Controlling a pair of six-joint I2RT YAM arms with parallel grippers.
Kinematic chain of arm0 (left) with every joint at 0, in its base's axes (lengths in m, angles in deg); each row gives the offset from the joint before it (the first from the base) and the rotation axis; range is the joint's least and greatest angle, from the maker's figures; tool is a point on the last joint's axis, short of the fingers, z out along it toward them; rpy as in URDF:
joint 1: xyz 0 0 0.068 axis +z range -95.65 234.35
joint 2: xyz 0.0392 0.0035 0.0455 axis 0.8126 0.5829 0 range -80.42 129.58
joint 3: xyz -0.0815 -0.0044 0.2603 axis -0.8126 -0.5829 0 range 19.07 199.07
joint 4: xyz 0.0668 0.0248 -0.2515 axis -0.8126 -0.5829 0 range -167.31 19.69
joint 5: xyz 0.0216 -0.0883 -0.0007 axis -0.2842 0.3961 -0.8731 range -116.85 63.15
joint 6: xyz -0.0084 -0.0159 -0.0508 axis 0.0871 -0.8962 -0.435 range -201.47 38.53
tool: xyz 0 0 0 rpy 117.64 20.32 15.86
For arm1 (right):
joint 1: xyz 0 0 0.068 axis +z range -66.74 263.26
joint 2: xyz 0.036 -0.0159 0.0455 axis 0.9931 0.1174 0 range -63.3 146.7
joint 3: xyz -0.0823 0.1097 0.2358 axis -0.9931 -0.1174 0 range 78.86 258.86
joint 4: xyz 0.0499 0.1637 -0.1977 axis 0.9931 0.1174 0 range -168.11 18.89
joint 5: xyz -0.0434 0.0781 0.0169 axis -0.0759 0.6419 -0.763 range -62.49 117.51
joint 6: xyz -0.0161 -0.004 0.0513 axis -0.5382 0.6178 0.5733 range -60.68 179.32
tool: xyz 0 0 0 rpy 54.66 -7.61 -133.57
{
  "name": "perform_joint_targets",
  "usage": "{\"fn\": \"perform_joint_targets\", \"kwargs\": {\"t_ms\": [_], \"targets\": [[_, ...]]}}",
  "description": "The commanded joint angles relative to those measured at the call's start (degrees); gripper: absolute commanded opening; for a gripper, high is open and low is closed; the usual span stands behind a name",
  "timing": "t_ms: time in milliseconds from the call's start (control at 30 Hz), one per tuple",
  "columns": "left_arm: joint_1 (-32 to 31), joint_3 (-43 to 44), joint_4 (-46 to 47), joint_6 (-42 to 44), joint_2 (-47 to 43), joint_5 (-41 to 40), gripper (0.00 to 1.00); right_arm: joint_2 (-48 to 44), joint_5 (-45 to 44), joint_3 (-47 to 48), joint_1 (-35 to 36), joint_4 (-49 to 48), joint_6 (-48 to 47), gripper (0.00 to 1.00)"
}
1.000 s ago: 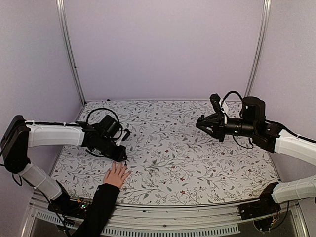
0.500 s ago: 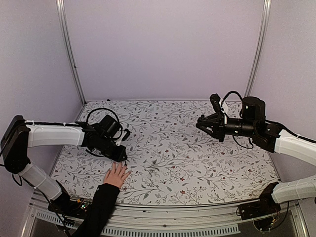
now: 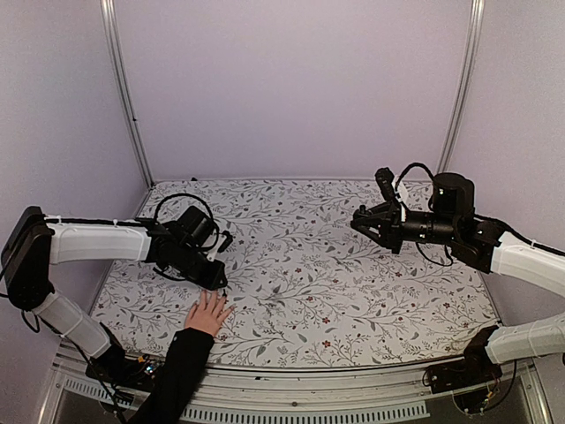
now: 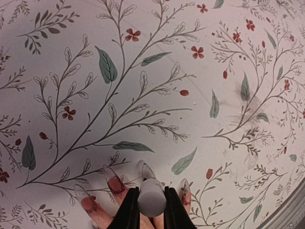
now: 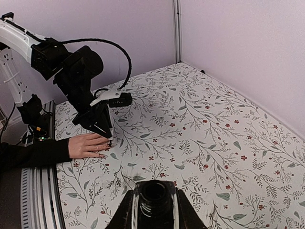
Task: Paint the nails
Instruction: Paint the nail polish on the nail.
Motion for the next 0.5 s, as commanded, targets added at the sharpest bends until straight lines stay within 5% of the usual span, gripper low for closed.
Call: {"fn": "perform_joint_targets", "kwargs": {"t_ms": [0, 467], "targets": [[0.33, -0.75, -0.30, 0.34, -0.98, 0.46, 0.00, -0.29, -0.55, 0.88, -0.18, -1.02, -0.30, 0.00], [0.35, -0.65, 0.11, 0.38, -1.53, 0.78, 0.00, -0.38, -0.63, 0.75, -0.20, -1.10, -0.21, 0.00]]}}
